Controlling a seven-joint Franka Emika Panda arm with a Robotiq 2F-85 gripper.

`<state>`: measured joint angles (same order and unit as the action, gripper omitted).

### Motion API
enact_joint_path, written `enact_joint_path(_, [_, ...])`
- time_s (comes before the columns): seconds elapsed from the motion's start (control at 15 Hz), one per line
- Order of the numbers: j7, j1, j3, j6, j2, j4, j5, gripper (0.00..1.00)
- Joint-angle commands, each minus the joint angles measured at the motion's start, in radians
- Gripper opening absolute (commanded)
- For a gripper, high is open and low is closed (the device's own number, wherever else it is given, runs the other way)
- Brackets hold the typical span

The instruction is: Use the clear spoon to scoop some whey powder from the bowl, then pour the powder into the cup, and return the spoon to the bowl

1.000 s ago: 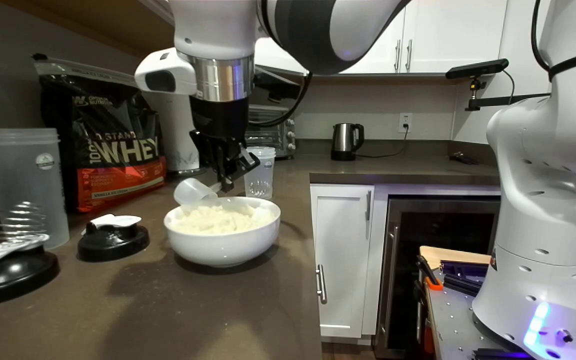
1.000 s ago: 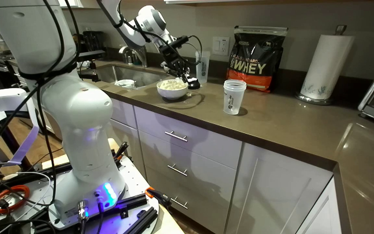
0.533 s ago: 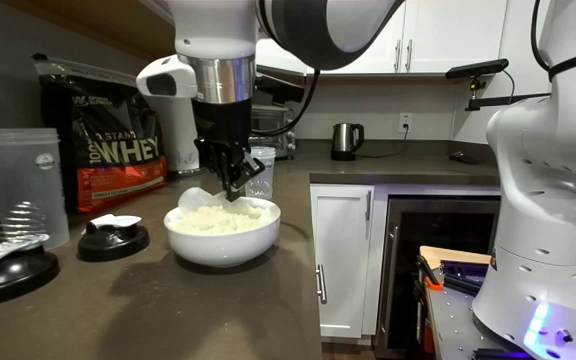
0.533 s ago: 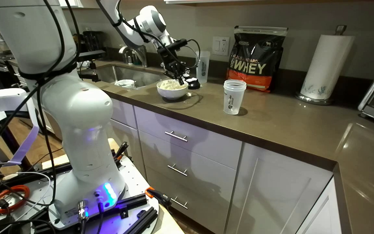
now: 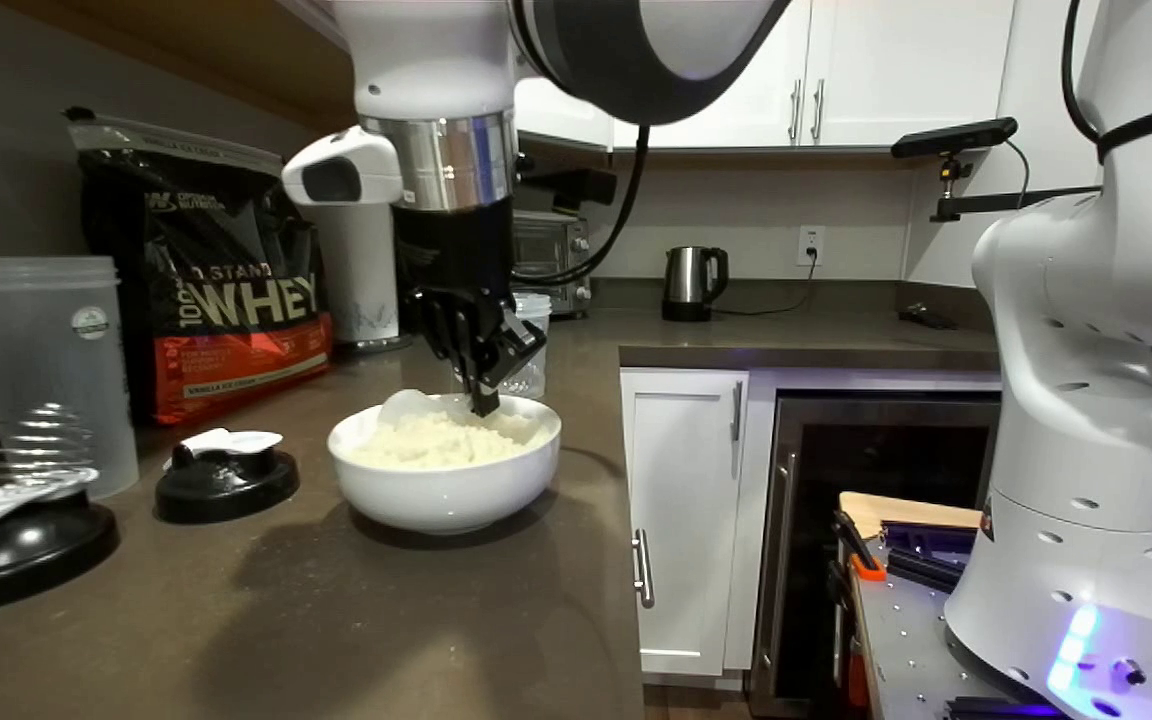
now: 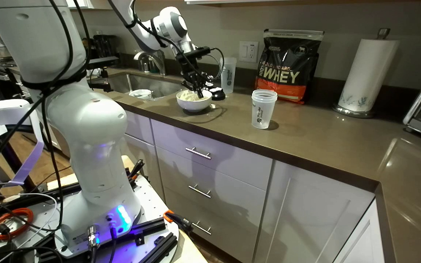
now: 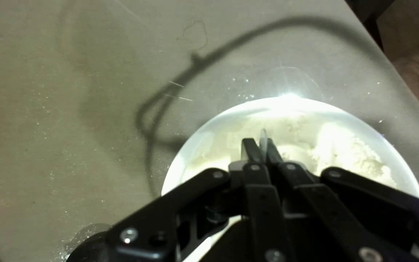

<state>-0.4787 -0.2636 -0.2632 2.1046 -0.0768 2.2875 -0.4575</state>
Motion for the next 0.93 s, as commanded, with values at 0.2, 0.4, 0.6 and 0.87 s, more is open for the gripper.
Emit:
enact_joint_path(0.2, [-0.072,0.002,0.016,-0.057,0.021,-0.041,0.096,0.01])
enact_joint_path(0.4, [-0.082,0.006,0.027,-0.065,0.03,-0.06,0.127,0.01])
enact_joint_path(0.6, [-0.101,0.009,0.037,-0.074,0.042,-0.084,0.162,0.01])
enact_joint_path(0.87, [-0.122,0.012,0.045,-0.089,0.06,-0.112,0.197,0.01])
